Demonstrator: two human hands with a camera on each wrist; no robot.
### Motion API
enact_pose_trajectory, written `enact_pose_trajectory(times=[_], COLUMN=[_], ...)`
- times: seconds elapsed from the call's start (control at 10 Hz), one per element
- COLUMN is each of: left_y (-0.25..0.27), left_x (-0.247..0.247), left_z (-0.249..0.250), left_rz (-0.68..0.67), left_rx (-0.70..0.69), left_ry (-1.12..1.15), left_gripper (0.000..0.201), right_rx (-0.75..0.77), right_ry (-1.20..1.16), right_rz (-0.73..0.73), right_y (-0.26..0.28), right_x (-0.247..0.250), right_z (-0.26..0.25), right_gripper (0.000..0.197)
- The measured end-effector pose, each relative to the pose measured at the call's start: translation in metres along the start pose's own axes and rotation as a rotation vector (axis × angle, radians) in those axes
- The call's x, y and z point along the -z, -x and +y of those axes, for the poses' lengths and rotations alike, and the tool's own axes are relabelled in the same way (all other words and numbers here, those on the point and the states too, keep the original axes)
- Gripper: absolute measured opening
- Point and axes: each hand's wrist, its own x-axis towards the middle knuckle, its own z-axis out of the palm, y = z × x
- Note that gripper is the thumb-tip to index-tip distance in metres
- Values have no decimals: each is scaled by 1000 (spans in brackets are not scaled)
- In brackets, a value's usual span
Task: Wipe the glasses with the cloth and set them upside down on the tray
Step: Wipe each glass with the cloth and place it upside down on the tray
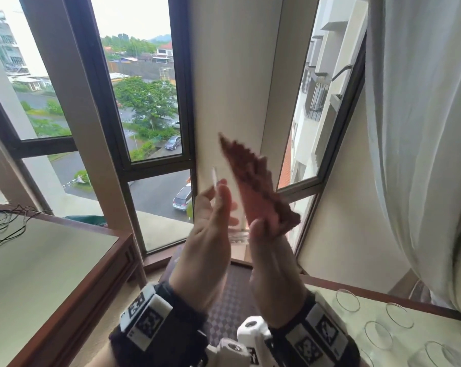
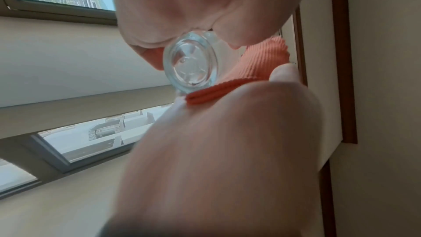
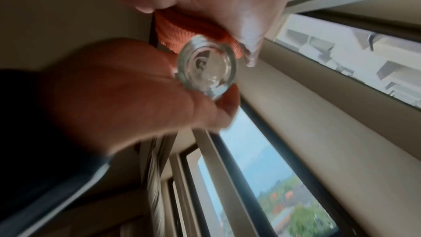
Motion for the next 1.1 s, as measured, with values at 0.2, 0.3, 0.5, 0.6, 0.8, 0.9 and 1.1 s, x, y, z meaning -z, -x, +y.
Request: enact_pose_trajectory(times=[0.2, 0.3, 0.5, 0.6, 0.8, 0.9, 1.1], left_y=[-2, 9, 6, -4, -18, -20, -14], left_x=[13, 5, -1, 0, 11, 12, 17], left_z=[13, 5, -4, 16, 38, 35, 25], left_rz=[-12, -85, -34, -23, -20, -71, -135], left_rx=[-45, -49, 69, 93, 17, -84, -284], left_ry=[88, -23, 6, 109, -5, -95, -242], left_gripper=[55, 52, 59, 59, 57, 76, 75], right_rx=[-166, -244, -5, 34, -37, -325, -544], right_ry=[-135, -193, -264, -57, 37, -131, -674], right_rz=[-82, 16, -74, -89, -9, 35, 206], right_y=[14, -8, -13, 8, 43, 37, 1], right_x=[2, 12, 19, 8, 3, 3, 9], right_z=[0, 5, -20, -8, 38, 41, 20], right_gripper=[51, 41, 61, 40, 49, 31, 58])
